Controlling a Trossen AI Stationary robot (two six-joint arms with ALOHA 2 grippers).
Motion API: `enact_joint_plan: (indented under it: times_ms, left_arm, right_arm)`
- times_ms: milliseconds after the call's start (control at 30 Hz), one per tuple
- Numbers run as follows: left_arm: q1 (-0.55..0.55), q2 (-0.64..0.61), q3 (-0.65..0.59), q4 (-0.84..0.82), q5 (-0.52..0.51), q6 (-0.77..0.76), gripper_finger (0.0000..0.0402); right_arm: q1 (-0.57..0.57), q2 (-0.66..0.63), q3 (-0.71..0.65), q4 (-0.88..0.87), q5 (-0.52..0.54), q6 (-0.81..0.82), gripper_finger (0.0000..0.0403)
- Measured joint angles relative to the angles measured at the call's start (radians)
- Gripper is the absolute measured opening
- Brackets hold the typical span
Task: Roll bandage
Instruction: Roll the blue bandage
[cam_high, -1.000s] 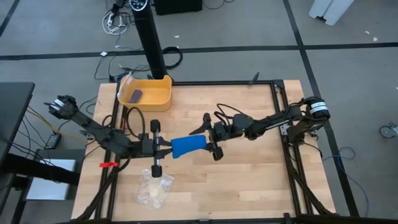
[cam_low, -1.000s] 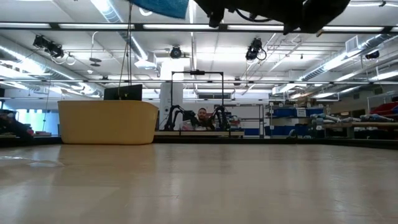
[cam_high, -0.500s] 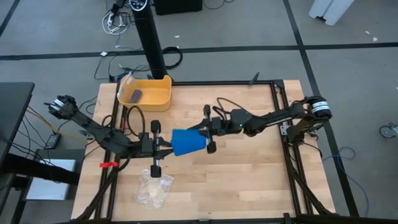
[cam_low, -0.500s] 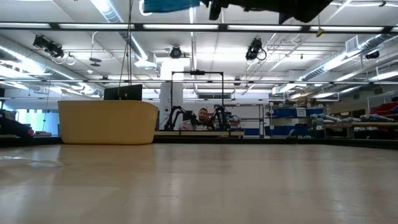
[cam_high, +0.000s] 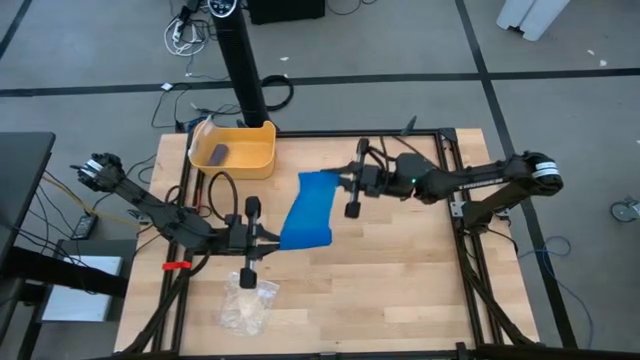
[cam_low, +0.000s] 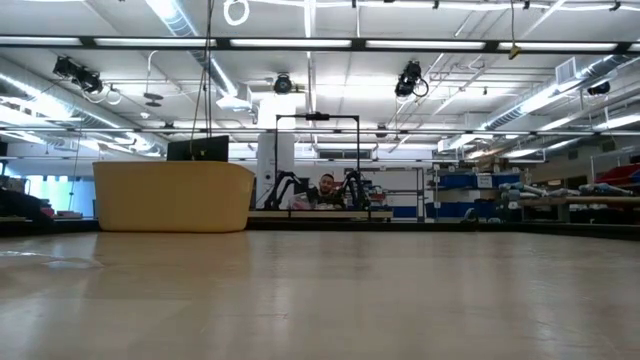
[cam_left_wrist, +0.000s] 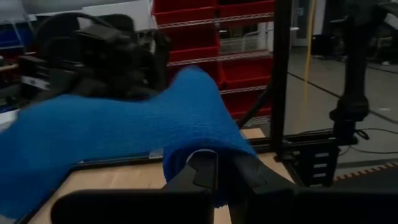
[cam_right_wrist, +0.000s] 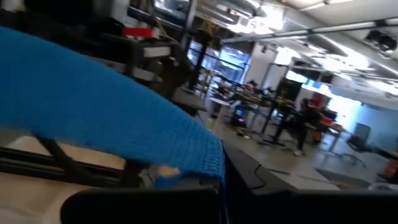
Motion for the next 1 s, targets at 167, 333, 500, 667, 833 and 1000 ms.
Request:
enact_joint_plan:
  times_ms: [167, 333, 500, 667, 833, 1000]
  left_arm:
    - [0.0, 0.0, 0.0, 0.003, 0.048, 0.001, 0.0019]
    - [-0.004, 0.0, 0.0, 0.035, 0.083, 0.04, 0.0019]
    - [-0.016, 0.0, -0.001, 0.078, 0.093, 0.113, 0.0019]
    - [-0.022, -0.014, -0.001, 0.1, 0.076, 0.23, 0.0019]
    - [-0.022, -0.041, -0.001, 0.112, -0.02, 0.323, 0.0019]
    - [-0.022, -0.052, 0.0, 0.104, -0.151, 0.429, 0.0019]
  right_arm:
    - [-0.048, -0.01, 0.0, -0.046, -0.011, 0.025, 0.0001]
    - [-0.066, 0.029, -0.001, -0.081, -0.033, 0.052, 0.0001]
    - [-0.067, 0.075, -0.04, -0.08, -0.045, 0.114, 0.0]
    - [-0.052, 0.138, -0.127, 0.002, -0.099, 0.237, 0.0]
    - [0.022, 0.236, -0.216, 0.168, -0.115, 0.349, 0.0]
    - [0.136, 0.323, -0.247, 0.333, -0.107, 0.451, 0.0]
